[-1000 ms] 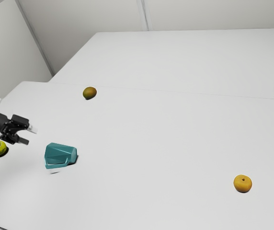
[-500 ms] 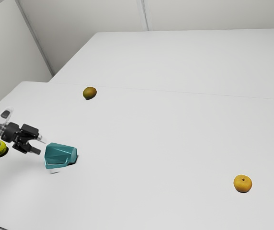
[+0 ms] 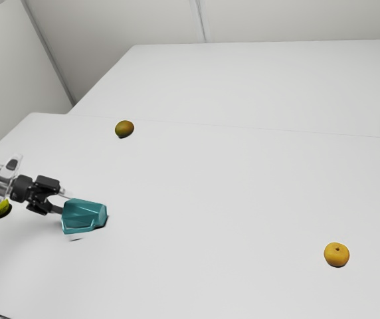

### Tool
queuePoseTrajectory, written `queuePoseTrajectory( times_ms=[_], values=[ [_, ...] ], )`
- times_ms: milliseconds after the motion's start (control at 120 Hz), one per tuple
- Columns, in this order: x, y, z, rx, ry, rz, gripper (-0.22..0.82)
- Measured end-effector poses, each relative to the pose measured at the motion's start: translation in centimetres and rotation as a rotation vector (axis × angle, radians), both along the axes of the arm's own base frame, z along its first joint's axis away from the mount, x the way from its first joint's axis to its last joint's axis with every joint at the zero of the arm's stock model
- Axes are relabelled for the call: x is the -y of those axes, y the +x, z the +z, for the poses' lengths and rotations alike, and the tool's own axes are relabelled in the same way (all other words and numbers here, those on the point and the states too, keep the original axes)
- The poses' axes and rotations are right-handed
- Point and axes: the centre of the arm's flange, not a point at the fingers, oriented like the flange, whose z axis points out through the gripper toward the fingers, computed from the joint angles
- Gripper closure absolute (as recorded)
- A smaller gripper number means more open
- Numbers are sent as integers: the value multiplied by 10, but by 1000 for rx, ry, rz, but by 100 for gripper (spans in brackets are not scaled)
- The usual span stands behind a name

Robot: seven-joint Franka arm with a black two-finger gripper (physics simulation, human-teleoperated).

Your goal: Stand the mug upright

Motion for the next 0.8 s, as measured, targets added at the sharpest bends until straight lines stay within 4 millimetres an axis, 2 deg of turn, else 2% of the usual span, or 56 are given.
queuePoseTrajectory(
  times_ms=[358, 658, 725, 800],
  values=[
    [9, -4, -14, 54, -42, 9, 3],
    [20, 1, -16, 91, -53, -36, 3],
    [22, 2, -16, 95, -58, -44, 6],
    [22, 2, -17, 101, -61, -51, 15]
  ],
)
